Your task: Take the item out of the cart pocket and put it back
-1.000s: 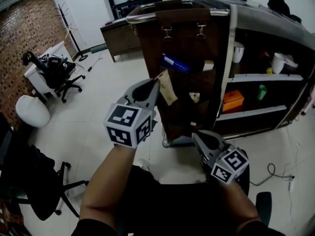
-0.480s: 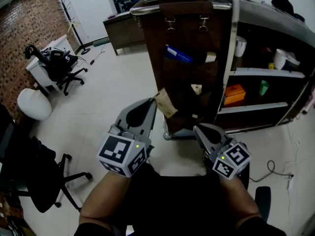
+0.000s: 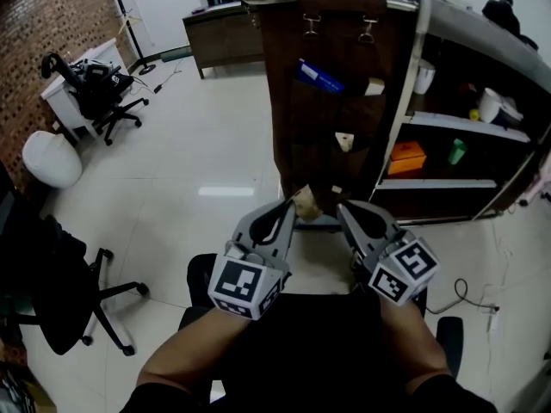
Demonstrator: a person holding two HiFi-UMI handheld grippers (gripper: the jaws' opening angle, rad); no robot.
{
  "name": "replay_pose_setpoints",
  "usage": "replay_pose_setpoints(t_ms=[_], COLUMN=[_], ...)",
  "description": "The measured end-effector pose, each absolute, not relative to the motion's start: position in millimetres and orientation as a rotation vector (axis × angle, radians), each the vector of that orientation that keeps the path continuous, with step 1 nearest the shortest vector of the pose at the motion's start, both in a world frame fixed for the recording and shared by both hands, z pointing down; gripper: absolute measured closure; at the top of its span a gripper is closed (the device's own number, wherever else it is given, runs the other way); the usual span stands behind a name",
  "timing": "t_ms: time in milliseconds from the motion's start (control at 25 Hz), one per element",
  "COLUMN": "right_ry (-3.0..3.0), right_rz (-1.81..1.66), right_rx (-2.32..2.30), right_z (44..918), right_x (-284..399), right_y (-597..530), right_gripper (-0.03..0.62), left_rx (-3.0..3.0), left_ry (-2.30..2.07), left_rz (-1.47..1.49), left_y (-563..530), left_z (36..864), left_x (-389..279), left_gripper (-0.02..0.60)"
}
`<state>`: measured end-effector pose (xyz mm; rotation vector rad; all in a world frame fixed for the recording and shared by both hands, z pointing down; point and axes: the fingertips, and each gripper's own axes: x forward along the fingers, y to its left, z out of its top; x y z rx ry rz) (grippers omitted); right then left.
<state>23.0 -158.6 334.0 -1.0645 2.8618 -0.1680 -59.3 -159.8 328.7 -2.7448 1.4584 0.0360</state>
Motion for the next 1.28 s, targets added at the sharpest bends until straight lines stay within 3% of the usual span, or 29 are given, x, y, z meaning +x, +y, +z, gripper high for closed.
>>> replay_pose_setpoints(t_ms=[1280], right_ry=[2.841], right_rz=[-0.209], right_rx=[-1.144], right_z=[349], right_x=[41], right_y=[-164], right_gripper=[0.574], left_rx=[-2.837], left_ry=[1.432], left_rz=[0.02], left_y=[-164], left_z=[359], left_x=[-41], left_gripper=[0.58])
